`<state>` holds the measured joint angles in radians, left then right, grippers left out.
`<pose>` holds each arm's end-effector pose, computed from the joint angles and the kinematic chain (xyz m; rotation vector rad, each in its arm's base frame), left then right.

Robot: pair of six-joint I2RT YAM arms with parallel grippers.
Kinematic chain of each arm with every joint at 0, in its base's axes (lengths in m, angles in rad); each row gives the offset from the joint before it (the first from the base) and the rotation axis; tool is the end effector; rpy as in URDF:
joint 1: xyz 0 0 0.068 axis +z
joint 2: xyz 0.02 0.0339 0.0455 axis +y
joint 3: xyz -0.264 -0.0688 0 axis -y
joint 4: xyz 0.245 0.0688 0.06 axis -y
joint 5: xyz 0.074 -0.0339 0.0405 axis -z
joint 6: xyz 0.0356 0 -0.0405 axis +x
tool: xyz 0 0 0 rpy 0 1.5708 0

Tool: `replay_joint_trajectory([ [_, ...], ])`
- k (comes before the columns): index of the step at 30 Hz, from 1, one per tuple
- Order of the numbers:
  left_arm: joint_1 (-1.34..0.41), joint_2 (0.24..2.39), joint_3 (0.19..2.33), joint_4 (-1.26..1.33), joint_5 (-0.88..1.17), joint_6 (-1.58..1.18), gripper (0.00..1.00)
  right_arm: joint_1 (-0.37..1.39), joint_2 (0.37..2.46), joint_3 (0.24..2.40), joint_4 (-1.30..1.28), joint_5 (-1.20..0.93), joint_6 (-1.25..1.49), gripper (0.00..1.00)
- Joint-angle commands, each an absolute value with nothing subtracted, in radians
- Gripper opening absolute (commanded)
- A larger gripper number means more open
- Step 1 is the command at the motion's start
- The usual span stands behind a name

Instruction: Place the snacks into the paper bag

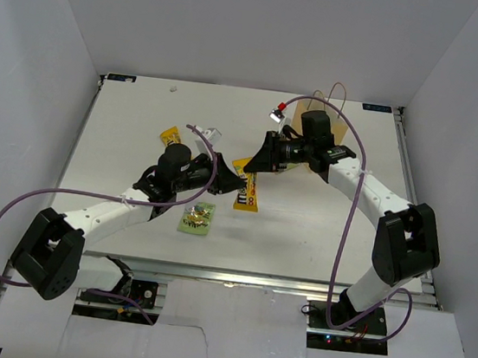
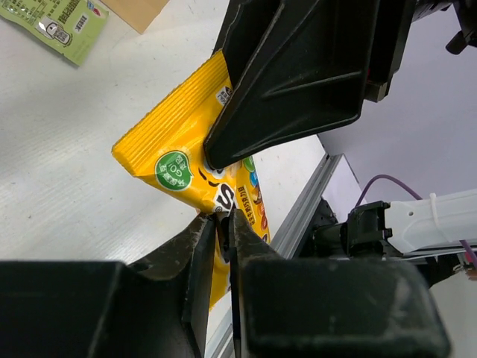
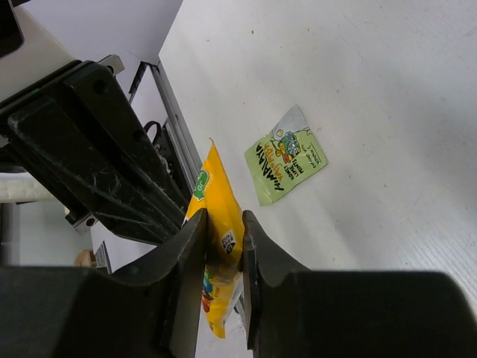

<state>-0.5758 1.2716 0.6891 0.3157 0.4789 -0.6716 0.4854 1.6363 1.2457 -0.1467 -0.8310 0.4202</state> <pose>0.2273 -0.1671 0.2533 0.2741 1.9981 -1.2769 0.3158 0.1963 0.2890 -0.6123 2.1437 1.3955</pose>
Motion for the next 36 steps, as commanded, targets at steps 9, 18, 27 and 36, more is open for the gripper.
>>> replay_joint_trajectory([
  [9, -0.581, 1.207, 0.706, 0.345, 0.520, -0.657, 0.60, 0.468, 1.579, 1.267, -0.092, -0.985, 0.321, 0.09],
  [18, -0.580, 0.974, 0.623, 0.272, 0.488, -0.585, 0.79, 0.440, 1.528, 1.434, -0.239, -0.963, -0.005, 0.08],
  [27, -0.580, 0.847, 0.609, -0.072, 0.275, -0.540, 0.82, 0.252, 1.493, 1.692, -0.276, -0.761, -0.130, 0.08],
  [36, -0.580, 0.743, 0.508, -0.057, 0.227, -0.591, 0.81, 0.023, 1.600, 2.011, -0.243, -0.638, -0.118, 0.08],
])
